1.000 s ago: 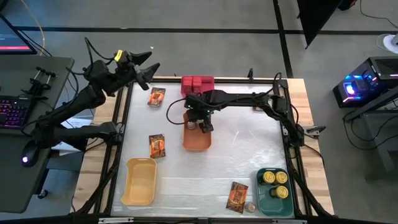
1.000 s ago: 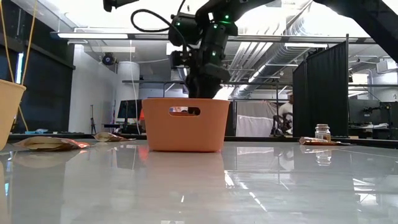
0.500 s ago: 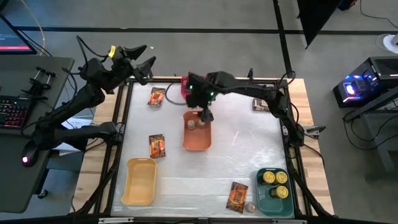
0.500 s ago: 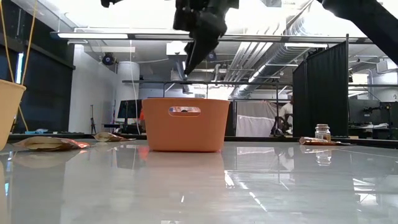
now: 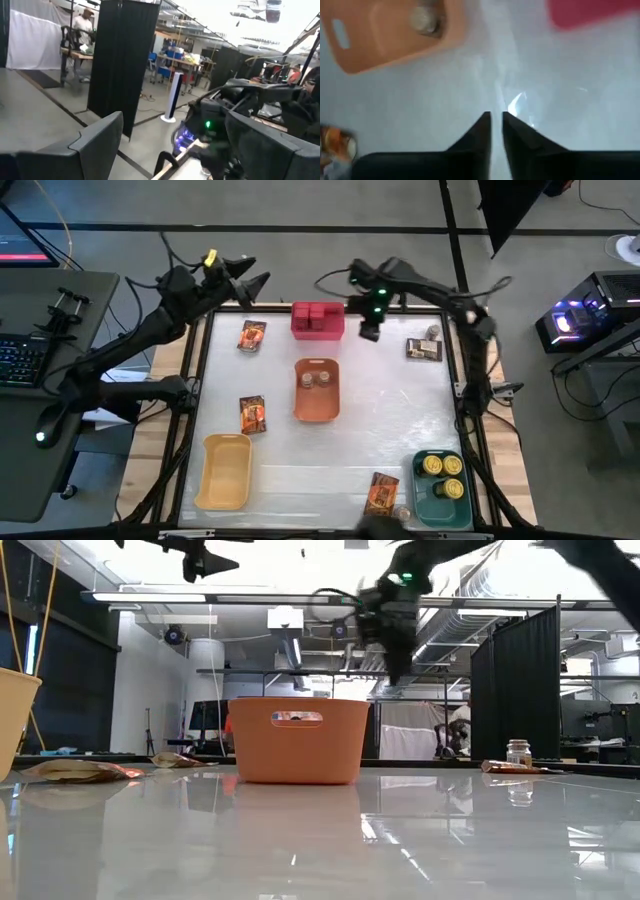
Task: Sort spices by type
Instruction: Put the top brown spice bottle into the orange bin
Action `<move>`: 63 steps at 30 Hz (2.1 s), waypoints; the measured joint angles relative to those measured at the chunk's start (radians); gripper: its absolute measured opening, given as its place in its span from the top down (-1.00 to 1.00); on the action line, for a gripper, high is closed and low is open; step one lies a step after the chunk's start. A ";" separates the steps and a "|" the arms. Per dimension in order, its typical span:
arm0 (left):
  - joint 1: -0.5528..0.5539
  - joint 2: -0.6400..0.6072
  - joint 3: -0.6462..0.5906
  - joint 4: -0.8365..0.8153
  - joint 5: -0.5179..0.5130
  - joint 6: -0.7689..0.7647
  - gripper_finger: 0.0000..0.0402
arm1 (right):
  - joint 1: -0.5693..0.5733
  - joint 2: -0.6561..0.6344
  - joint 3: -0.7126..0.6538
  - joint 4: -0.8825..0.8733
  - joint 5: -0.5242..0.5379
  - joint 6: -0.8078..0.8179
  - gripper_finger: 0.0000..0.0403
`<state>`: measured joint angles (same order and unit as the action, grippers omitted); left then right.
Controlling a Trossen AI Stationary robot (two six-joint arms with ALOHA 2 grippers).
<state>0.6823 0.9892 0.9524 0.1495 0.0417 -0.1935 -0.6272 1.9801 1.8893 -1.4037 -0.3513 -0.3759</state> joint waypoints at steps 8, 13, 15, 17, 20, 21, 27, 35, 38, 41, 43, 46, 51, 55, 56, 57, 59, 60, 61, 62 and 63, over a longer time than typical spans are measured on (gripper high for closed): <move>0.000 -0.006 0.000 0.036 0.002 -0.041 -0.68 | -0.166 -0.497 -0.658 0.333 0.274 0.346 0.98; -0.001 0.003 0.000 0.038 0.001 -0.033 -0.68 | -0.222 -0.717 -0.896 0.396 0.471 0.669 0.99; -0.001 0.013 0.000 0.038 0.001 -0.047 -0.68 | -0.236 -0.757 -0.951 0.431 0.506 0.771 1.00; -0.001 0.024 0.000 0.040 0.001 -0.075 -0.68 | -0.250 -0.761 -0.991 0.476 0.524 0.830 1.00; -0.003 0.050 0.000 0.045 0.001 -0.120 -0.68 | -0.283 -0.730 -1.034 0.556 0.547 0.902 1.00; -0.004 0.056 0.000 0.045 0.001 -0.141 -0.68 | -0.297 -0.716 -1.038 0.583 0.557 0.909 1.00; -0.007 0.071 0.000 0.096 0.106 -0.254 -0.68 | -0.294 -0.659 -1.034 0.618 0.652 0.970 1.00; -0.068 0.071 0.000 0.102 0.272 -0.276 -0.68 | -0.274 -0.598 -1.033 0.715 0.831 1.172 1.00; -0.085 0.067 0.000 0.101 0.281 -0.276 -0.68 | -0.274 -0.590 -1.025 0.738 0.864 1.229 1.00; -0.089 0.059 0.000 0.113 0.284 -0.276 -0.68 | -0.272 -0.559 -1.022 0.710 0.882 1.230 1.00; -0.088 0.056 0.000 0.132 0.304 -0.276 -0.68 | -0.260 -0.531 -1.001 0.644 0.882 1.281 1.00; -0.081 0.053 0.000 0.210 0.354 -0.275 -0.68 | -0.213 -0.520 -0.993 0.532 0.936 1.505 1.00; -0.036 0.042 0.002 0.274 0.403 -0.273 -0.68 | -0.151 -0.530 -0.993 0.437 1.035 1.825 1.00; 0.013 0.040 0.002 0.267 0.405 -0.260 -0.68 | -0.161 -0.499 -0.993 0.555 1.005 1.735 1.00; 0.025 0.041 0.002 0.266 0.405 -0.266 -0.68 | -0.167 -0.490 -0.993 0.565 0.996 1.720 1.00; 0.037 0.041 0.002 0.265 0.401 -0.272 -0.68 | -0.171 -0.484 -0.993 0.555 0.988 1.716 1.00; 0.057 0.041 0.002 0.265 0.396 -0.301 -0.68 | -0.177 -0.478 -0.993 0.518 0.986 1.728 1.00; 0.066 0.041 0.002 0.265 0.395 -0.321 -0.68 | -0.178 -0.479 -0.993 0.502 0.992 1.740 1.00; 0.074 0.041 0.002 0.265 0.395 -0.336 -0.68 | -0.177 -0.480 -0.993 0.492 1.000 1.747 1.00; 0.081 0.041 0.002 0.266 0.395 -0.348 -0.68 | -0.175 -0.480 -0.993 0.488 1.003 1.749 1.00; 0.086 0.041 0.002 0.265 0.395 -0.352 -0.68 | -0.175 -0.480 -0.993 0.488 1.007 1.749 1.00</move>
<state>0.7686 1.0298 0.9543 0.4149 0.4366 -0.5450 -0.8017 1.5005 0.8963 -0.9154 0.6559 1.3727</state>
